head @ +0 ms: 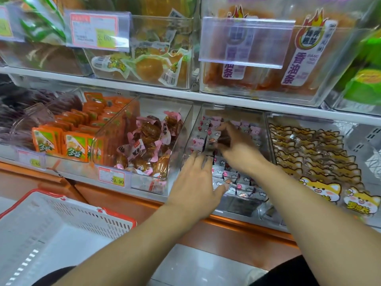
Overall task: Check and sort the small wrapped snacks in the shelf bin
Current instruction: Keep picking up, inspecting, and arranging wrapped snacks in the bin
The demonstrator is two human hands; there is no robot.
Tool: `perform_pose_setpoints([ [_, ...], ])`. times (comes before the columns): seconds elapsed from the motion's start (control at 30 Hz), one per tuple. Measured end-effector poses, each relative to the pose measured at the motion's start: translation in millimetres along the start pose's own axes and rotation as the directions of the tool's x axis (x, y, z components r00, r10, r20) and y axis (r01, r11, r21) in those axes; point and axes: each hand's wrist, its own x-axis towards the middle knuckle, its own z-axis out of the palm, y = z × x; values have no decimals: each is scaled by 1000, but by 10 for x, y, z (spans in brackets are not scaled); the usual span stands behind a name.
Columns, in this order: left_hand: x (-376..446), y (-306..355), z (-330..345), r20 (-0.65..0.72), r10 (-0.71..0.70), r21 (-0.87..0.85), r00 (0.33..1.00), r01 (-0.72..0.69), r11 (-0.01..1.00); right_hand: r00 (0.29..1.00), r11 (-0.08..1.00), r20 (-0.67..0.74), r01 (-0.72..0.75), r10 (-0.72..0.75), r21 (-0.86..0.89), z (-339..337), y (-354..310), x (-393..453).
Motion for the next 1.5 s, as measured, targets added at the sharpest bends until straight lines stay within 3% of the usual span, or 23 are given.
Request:
perform_pose_setpoints([
  [0.13, 24, 19, -5, 9, -9, -12, 1000, 9, 1000, 982, 918, 188, 71, 4, -390, 14, 18, 95],
  [0.2, 49, 31, -8, 15, -20, -23, 1000, 20, 1000, 968, 886, 249, 89, 31, -455, 11, -13, 116],
  [0.27, 89, 48, -12, 20, -25, -4, 1000, 25, 1000, 983, 889, 183, 57, 30, -454, -20, -32, 134],
  [0.4, 218, 72, -11, 13, -29, 14, 999, 29, 999, 994, 866, -111, -77, 26, -494, -133, -21, 159],
  [0.53, 384, 78, 26, 89, -40, 52, 995, 35, 998, 991, 817, -32, -124, 128, -563, -85, -9, 157],
  [0.73, 525, 89, 106, 187, -53, 104, 981, 34, 994, 987, 906, -66, -159, 145, -393, -68, 31, 146],
  [0.87, 546, 95, 86, 192, -85, 95, 978, 68, 993, 972, 953, -211, -156, 102, -260, -119, 5, 89],
  [0.97, 502, 87, 65, 166, -77, 61, 983, 68, 996, 939, 994, -341, -82, 54, -69, -168, -23, -17],
  [1.1, 386, 114, -47, 74, -115, -90, 991, 121, 989, 884, 974, -448, -32, 132, 223, -241, -73, -259],
  [1.17, 309, 107, -133, 35, -213, -331, 976, 212, 919, 852, 923, -473, -32, 226, 384, -311, -128, -377],
  [1.23, 206, 90, -205, 27, -322, -598, 946, 274, 754, 840, 828, -421, -58, 342, 558, -385, -200, -477],
  [1.27, 153, 73, -246, 34, -359, -709, 933, 276, 649, 847, 728, -351, -59, 398, 683, -405, -239, -522],
  [1.33, 33, 26, -322, 83, -384, -876, 920, 251, 412, 878, 427, -145, -73, 456, 901, -414, -314, -622],
  [1.4, -80, -20, -388, 131, -347, -948, 929, 220, 229, 893, 232, 35, -155, 448, 960, -392, -352, -720],
  [1.5, -216, -111, -445, 173, -280, -962, 944, 222, 156, 891, 172, 160, -253, 424, 952, -357, -355, -825],
])
